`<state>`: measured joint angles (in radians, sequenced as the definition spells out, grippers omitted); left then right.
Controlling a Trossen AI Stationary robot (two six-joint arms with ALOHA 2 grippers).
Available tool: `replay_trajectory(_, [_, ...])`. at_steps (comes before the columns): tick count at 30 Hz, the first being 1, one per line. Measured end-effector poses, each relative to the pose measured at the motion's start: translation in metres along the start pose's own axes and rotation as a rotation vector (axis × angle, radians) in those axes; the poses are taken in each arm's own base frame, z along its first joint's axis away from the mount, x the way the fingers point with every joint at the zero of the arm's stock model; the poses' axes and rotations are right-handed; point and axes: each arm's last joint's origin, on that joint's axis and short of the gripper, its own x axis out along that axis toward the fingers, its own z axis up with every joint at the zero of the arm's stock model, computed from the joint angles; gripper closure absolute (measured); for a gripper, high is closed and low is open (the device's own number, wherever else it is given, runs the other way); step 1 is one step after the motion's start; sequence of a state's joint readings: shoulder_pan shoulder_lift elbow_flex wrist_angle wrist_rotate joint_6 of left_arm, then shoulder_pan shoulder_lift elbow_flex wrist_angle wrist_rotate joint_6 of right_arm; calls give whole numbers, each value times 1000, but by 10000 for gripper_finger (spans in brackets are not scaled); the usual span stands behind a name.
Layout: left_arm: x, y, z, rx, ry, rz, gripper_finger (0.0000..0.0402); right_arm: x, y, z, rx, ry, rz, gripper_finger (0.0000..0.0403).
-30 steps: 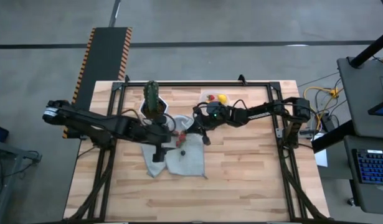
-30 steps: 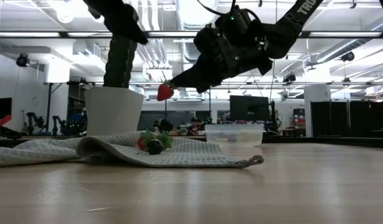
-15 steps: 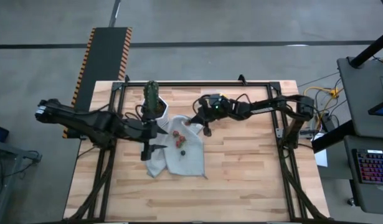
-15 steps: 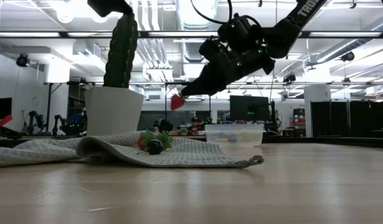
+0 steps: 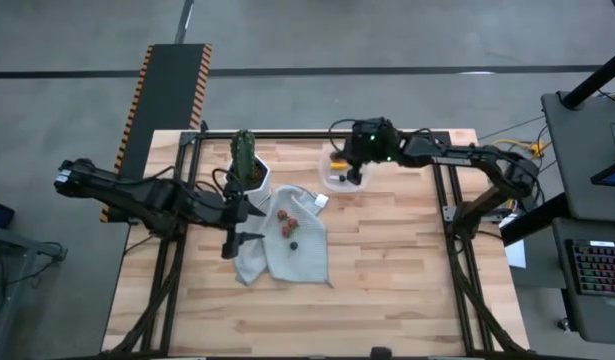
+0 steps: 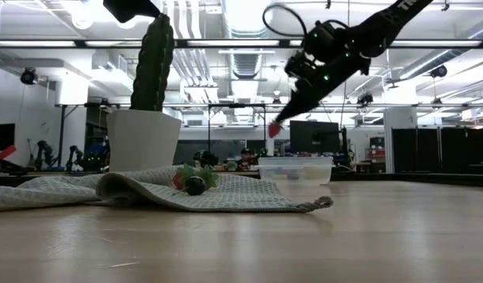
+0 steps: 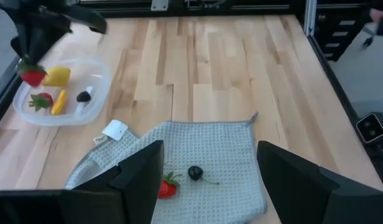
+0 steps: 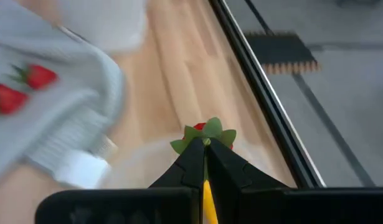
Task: Pick and placing Produce into tupperware
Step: Put the red strawberry into the transparent bin
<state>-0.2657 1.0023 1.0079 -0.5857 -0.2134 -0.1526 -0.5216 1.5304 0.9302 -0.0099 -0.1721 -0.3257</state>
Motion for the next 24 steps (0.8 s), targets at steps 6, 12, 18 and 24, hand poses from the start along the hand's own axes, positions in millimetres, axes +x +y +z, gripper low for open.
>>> replay_trajectory(6, [4, -1, 0, 2, 11, 2, 159, -1, -24, -20, 69, 98, -57, 395])
replay_trajectory(12, [4, -1, 0, 0, 11, 2, 159, 13, -26, -34, 84, 159, -43, 395])
replay_trajectory(18, [4, -1, -1, -5, 11, 3, 159, 23, -29, -45, 91, 200, -41, 395])
replay_trajectory(24, [4, -1, -1, -23, 11, 3, 159, 23, -38, -51, 109, 217, -58, 395])
